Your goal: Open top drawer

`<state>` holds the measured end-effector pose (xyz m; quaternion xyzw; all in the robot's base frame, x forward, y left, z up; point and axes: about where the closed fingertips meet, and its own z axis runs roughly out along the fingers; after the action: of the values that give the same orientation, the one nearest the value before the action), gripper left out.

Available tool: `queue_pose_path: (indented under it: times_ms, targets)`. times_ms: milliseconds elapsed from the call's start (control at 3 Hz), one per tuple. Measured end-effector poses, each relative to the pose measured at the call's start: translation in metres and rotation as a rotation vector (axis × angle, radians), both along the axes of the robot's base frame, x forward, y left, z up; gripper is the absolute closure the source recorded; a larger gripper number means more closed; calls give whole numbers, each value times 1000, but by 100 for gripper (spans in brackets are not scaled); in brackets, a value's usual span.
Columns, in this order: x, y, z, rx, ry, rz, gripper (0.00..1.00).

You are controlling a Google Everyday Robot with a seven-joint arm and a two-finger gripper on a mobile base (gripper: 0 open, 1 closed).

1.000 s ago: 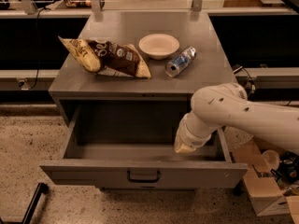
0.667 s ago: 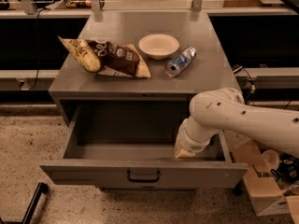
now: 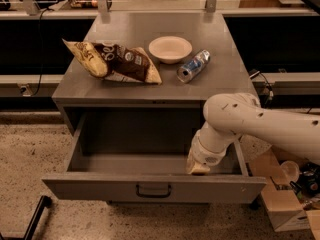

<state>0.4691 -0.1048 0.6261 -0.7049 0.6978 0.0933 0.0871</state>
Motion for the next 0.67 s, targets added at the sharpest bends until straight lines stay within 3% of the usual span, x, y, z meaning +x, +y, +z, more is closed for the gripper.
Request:
queue_pose_path:
  times_ms: [667]
  targets:
    - [-48,13,1,148,195,26,100]
